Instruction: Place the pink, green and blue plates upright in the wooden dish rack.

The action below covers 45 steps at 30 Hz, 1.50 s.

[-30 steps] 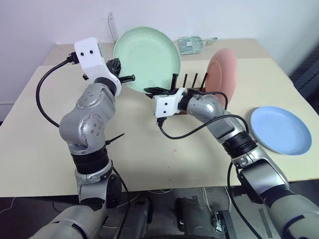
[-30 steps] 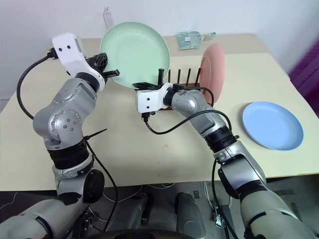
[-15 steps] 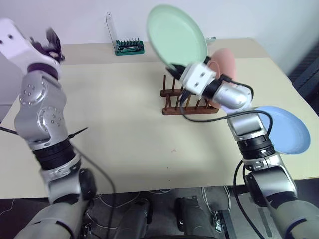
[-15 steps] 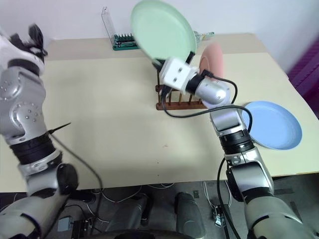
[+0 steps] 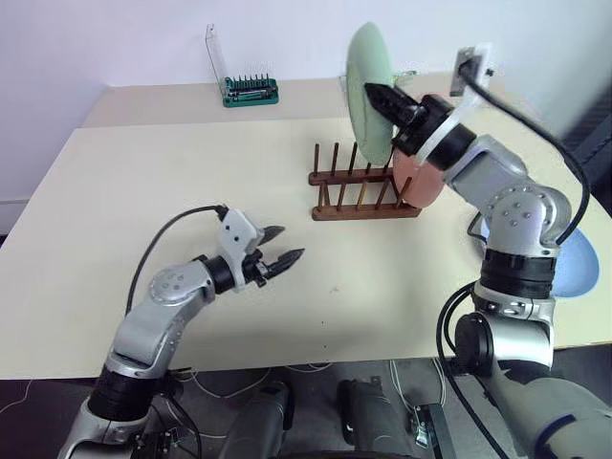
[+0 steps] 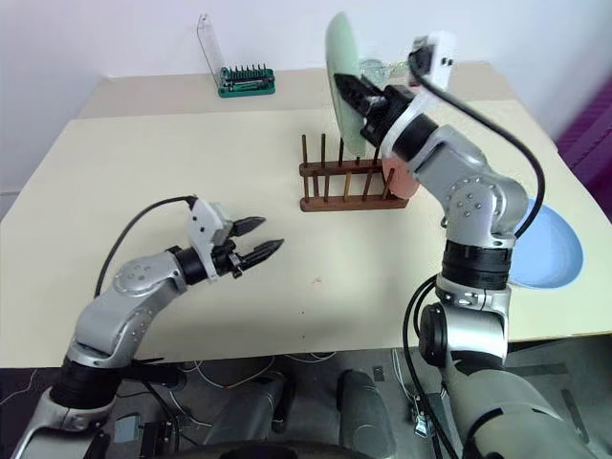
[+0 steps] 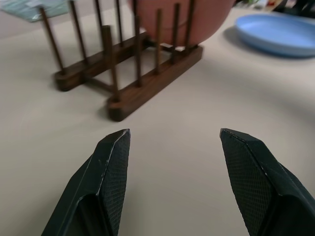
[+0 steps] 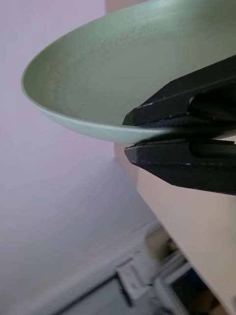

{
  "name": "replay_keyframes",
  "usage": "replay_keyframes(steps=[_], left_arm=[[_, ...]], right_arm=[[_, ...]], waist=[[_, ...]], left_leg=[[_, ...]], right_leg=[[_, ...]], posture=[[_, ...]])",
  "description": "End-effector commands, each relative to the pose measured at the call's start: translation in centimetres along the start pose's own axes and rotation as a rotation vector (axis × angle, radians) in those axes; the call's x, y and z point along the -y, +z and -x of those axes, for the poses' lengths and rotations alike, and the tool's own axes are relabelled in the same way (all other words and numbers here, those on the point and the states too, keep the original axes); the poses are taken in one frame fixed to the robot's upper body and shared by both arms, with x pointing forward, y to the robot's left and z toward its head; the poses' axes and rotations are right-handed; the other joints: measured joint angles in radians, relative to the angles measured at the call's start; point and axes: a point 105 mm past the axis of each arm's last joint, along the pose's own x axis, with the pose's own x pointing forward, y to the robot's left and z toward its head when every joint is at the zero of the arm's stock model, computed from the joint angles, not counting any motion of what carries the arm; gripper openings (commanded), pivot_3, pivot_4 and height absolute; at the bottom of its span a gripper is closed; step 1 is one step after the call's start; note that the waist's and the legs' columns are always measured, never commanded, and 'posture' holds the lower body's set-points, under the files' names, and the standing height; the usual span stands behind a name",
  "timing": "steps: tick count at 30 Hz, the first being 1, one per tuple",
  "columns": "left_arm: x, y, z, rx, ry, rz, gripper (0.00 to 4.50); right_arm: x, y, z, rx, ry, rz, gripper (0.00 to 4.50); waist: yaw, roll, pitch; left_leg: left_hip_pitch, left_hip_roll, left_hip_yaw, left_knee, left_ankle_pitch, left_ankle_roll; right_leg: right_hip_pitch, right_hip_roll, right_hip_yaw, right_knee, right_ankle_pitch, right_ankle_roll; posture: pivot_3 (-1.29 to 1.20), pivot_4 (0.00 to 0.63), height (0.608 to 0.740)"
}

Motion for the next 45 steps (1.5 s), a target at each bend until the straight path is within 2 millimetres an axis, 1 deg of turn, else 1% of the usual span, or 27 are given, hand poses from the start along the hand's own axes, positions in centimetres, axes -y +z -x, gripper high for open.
replay_keyframes(steps=[1, 6, 10, 13, 14, 15, 18, 20, 23, 26, 29, 31, 32, 33, 35, 36, 37, 38, 40, 41, 42, 44, 45], left_arm=[[1.0, 1.4, -0.2, 0.052, -0.028, -0.028, 2.96], [1.1, 1.4, -0.3, 0.051, -0.026, -0.03, 2.96], [0.9, 1.4, -0.3, 0.048, -0.023, -0.039, 2.96], [0.9, 1.5, -0.5, 0.049, -0.023, -0.044, 3.0], [0.9, 1.5, -0.5, 0.051, -0.023, -0.045, 3.0], [0.9, 1.5, -0.5, 0.052, -0.023, -0.045, 3.0], [0.9, 1.5, -0.5, 0.054, -0.026, -0.044, 3.0], [1.1, 1.5, -0.6, 0.056, -0.031, -0.041, 3.0], [1.3, 1.5, -0.7, 0.058, -0.044, -0.037, 3.0], [1.5, 1.5, -0.8, 0.059, -0.06, -0.035, 3.0], [1.5, 1.5, -1.1, 0.058, -0.074, -0.03, 3.0], [1.6, 1.5, -1.3, 0.058, -0.087, -0.029, 3.0], [1.7, 1.5, -1.4, 0.058, -0.095, -0.028, 3.0], [1.8, 1.4, -1.5, 0.054, -0.107, -0.033, 3.0], [2.0, 1.2, -1.8, 0.037, -0.144, -0.052, 3.0], [2.1, 1.2, -1.8, 0.032, -0.157, -0.059, 3.0], [2.3, 1.1, -1.9, 0.028, -0.172, -0.055, 3.0], [2.5, 1.0, -2.0, 0.03, -0.192, -0.049, 3.0], [3.2, 1.1, -2.3, 0.042, -0.243, -0.043, 3.0], [3.4, 1.2, -2.5, 0.046, -0.255, -0.044, 3.0], [3.5, 1.2, -2.6, 0.048, -0.259, -0.046, 3.0], [3.4, 1.2, -2.8, 0.05, -0.255, -0.048, 3.0], [3.3, 1.2, -2.9, 0.052, -0.252, -0.049, 3.0]], right_arm=[[-0.3, 1.0, -0.3, 0.023, -0.002, -0.039, 0.0], [0.5, 0.0, -0.2, -0.014, -0.054, -0.132, 0.0], [1.2, -0.6, -0.2, -0.033, -0.107, -0.145, 0.0], [1.1, -0.4, -0.2, -0.021, -0.103, -0.109, 1.06], [0.9, -0.3, -0.2, -0.018, -0.099, -0.072, 1.49], [0.7, -0.1, -0.3, -0.017, -0.096, -0.047, 1.97], [0.5, 0.1, -0.2, -0.036, -0.1, 0.104, 3.47], [0.5, 0.3, -0.1, -0.051, -0.097, 0.217, 3.47], [0.4, 1.1, 0.5, -0.064, -0.084, 0.394, 3.47], [0.7, 2.0, 1.4, -0.08, -0.084, 0.564, 3.47], [1.6, 3.1, 3.0, -0.102, -0.109, 0.674, 3.47], [1.7, 3.9, 4.2, -0.107, -0.101, 0.763, 3.47], [1.8, 4.4, 4.9, -0.106, -0.093, 0.779, 3.47], [2.3, 5.0, 6.0, -0.114, -0.108, 0.788, 3.47], [4.1, 6.3, 9.0, -0.18, -0.172, 0.838, 3.47], [4.7, 6.6, 10.0, -0.209, -0.193, 0.858, 3.47], [5.3, 6.4, 11.1, -0.252, -0.205, 0.856, 3.47], [5.9, 5.9, 12.3, -0.306, -0.208, 0.84, 3.47], [8.4, 3.0, 16.1, -0.518, -0.258, 0.826, 3.47], [9.4, 1.6, 17.7, -0.602, -0.289, 0.817, 3.47], [10.3, 0.6, 18.7, -0.651, -0.325, 0.806, 3.47], [11.3, -0.5, 19.6, -0.682, -0.373, 0.775, 3.47], [11.6, -1.4, 19.9, -0.703, -0.386, 0.75, 3.47]], waist=[[-0.002, 0.0, 0.0], [-0.001, 0.001, 0.0], [-0.002, 0.001, -0.001], [-0.002, 0.001, -0.001], [-0.002, 0.002, -0.001], [-0.002, 0.002, -0.001], [-0.001, 0.002, 0.0], [0.0, 0.002, 0.0], [0.001, 0.002, 0.0], [0.001, 0.002, 0.0], [0.002, 0.002, 0.0], [0.004, 0.001, 0.0], [0.004, 0.001, 0.0], [0.005, 0.001, 0.0], [0.015, 0.001, 0.0], [0.021, 0.002, 0.0], [0.025, 0.002, 0.0], [0.026, 0.001, 0.0], [0.03, 0.001, -0.001], [0.028, 0.0, -0.001], [0.027, 0.001, -0.001], [0.017, 0.006, 0.0], [0.014, 0.008, 0.0]], left_leg=[[0.0, 0.0, 0.0, 0.0, 0.0, 0.0], [0.0, 0.0, 0.0, 0.0, 0.0, 0.0], [0.0, 0.0, 0.0, 0.0, 0.0, 0.0], [0.0, 0.0, 0.0, 0.0, 0.0, 0.0], [0.0, 0.0, 0.0, 0.0, 0.0, 0.0], [0.0, 0.0, 0.0, 0.0, 0.0, 0.0], [0.0, 0.0, 0.001, 0.0, 0.0, 0.0], [0.0, 0.0, 0.001, 0.0, 0.0, 0.0], [0.0, 0.0, 0.001, 0.0, 0.0, 0.0], [0.0, 0.0, 0.001, 0.0, 0.0, 0.0], [0.0, 0.0, 0.001, 0.0, 0.0, 0.0], [0.0, 0.0, 0.001, 0.0, 0.0, 0.0], [0.0, 0.0, 0.001, 0.0, 0.0, 0.0], [0.0, 0.0, 0.001, 0.0, 0.0, 0.0], [0.0, 0.0, 0.001, 0.0, 0.0, 0.0], [0.0, 0.0, 0.001, 0.001, 0.0, 0.0], [0.0, 0.0, 0.002, 0.001, 0.0, 0.001], [0.0, 0.0, 0.002, 0.001, 0.0, 0.001], [0.0, 0.001, 0.002, 0.001, 0.0, 0.001], [0.0, 0.001, 0.002, 0.001, 0.0, 0.001], [0.0, 0.002, 0.002, 0.002, -0.001, 0.001], [0.0, 0.002, 0.005, 0.003, -0.001, 0.002], [0.001, 0.002, 0.009, 0.003, -0.001, 0.002]], right_leg=[[0.0, 0.0, 0.0, 0.0, 0.0, 0.0], [0.0, 0.0, 0.0, 0.0, 0.0, 0.0], [0.0, 0.0, 0.0, 0.0, 0.0, 0.0], [0.0, 0.0, 0.0, 0.0, 0.0, 0.0], [0.0, 0.0, 0.0, 0.0, 0.0, 0.0], [0.0, 0.0, 0.0, 0.0, 0.0, 0.0], [0.0, 0.0, -0.001, 0.0, 0.0, 0.0], [0.0, 0.0, -0.001, 0.0, 0.0, 0.0], [0.0, 0.0, -0.001, 0.0, 0.0, 0.0], [0.0, 0.0, -0.001, -0.001, 0.0, 0.0], [0.0, 0.0, -0.001, -0.001, 0.0, 0.0], [0.001, 0.0, -0.001, -0.001, 0.0, 0.0], [0.001, 0.0, -0.002, -0.001, 0.0, 0.0], [0.001, 0.0, -0.002, -0.001, 0.0, 0.0], [0.001, -0.001, -0.002, -0.002, 0.0, 0.001], [0.001, -0.001, -0.002, -0.002, 0.0, 0.001], [0.001, -0.001, -0.002, -0.002, 0.0, 0.001], [0.001, -0.001, -0.002, -0.002, 0.0, 0.001], [0.002, -0.001, -0.002, -0.003, 0.0, 0.001], [0.004, -0.001, -0.003, -0.004, 0.0, 0.001], [0.005, -0.001, -0.003, -0.004, 0.0, 0.001], [0.004, -0.001, -0.002, -0.003, 0.0, 0.001], [0.003, -0.002, -0.001, -0.003, -0.001, 0.001]], posture=[[0.0, 0.15, 0.74], [0.0, 0.15, 0.74], [0.0, 0.15, 0.74], [0.0, 0.15, 0.74], [0.0, 0.15, 0.74], [0.0, 0.15, 0.74], [0.0, 0.15, 0.74], [0.0, 0.15, 0.74], [0.0, 0.15, 0.74], [0.0, 0.15, 0.74], [0.0, 0.15, 0.74], [0.0, 0.15, 0.74], [0.0, 0.15, 0.74], [0.0, 0.15, 0.74], [0.0, 0.15, 0.74], [0.0, 0.15, 0.74], [0.0, 0.15, 0.74], [0.0, 0.15, 0.74], [0.0, 0.15, 0.74], [0.0, 0.15, 0.74], [0.0, 0.15, 0.74], [0.0, 0.15, 0.74], [0.0, 0.15, 0.74]])
